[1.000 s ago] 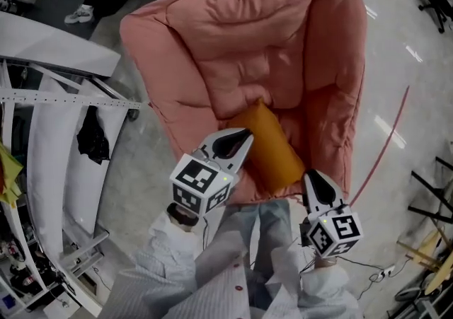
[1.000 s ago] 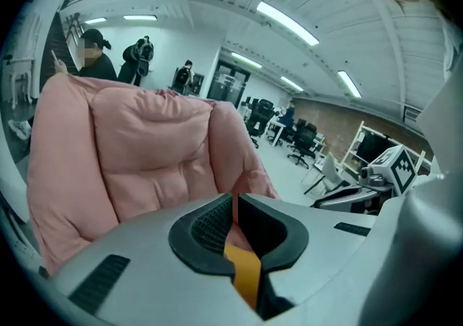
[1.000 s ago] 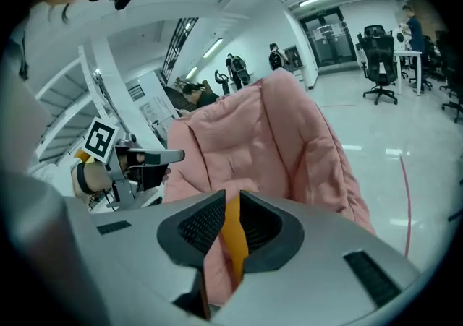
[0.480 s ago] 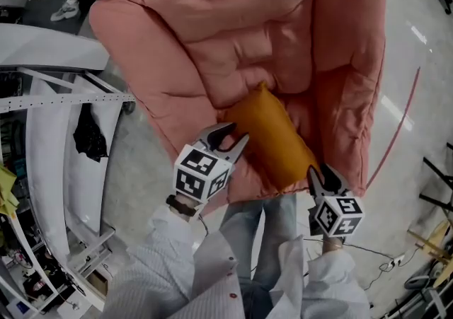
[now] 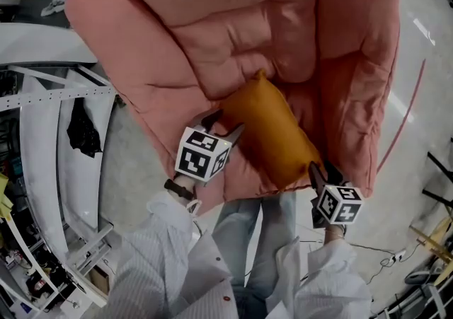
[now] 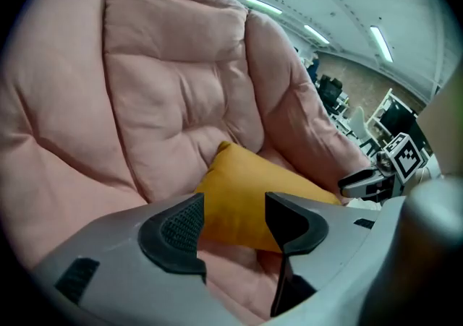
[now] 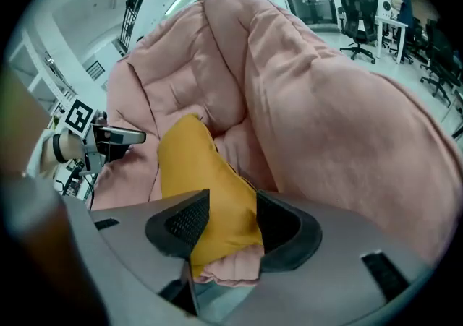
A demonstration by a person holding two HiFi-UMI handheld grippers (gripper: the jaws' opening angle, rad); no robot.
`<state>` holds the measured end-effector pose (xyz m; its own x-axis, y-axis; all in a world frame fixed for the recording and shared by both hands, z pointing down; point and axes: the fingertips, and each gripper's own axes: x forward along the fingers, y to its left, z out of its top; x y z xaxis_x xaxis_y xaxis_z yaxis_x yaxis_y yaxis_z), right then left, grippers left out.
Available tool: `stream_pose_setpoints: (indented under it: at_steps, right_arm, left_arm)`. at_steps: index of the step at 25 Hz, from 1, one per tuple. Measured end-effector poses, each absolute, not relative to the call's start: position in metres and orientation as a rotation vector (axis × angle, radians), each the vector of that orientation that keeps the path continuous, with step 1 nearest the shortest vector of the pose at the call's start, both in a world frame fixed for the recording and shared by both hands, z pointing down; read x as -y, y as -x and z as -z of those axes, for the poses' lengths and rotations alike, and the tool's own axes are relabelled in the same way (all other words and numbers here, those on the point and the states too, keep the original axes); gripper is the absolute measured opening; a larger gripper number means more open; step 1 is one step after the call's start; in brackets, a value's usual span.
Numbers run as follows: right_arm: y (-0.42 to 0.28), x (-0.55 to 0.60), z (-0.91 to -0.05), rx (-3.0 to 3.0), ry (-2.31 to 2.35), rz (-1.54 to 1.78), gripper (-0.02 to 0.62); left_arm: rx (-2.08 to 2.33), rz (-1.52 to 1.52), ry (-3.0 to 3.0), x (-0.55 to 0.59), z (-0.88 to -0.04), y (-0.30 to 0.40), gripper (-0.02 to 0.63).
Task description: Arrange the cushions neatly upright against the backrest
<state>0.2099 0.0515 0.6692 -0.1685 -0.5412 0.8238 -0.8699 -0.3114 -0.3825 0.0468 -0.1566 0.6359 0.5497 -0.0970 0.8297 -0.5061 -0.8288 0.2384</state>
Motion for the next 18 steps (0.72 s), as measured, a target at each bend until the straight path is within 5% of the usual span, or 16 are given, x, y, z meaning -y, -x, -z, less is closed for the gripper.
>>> stream_pose_setpoints:
  at_steps: [18]
  right_arm:
    - [-0.202, -0.061, -0.716, 1.544, -1.667, -1.569, 0.170]
  left_arm:
    - [0.500, -1.385, -2.203, 0.169, -0.699, -0.045, 0.287]
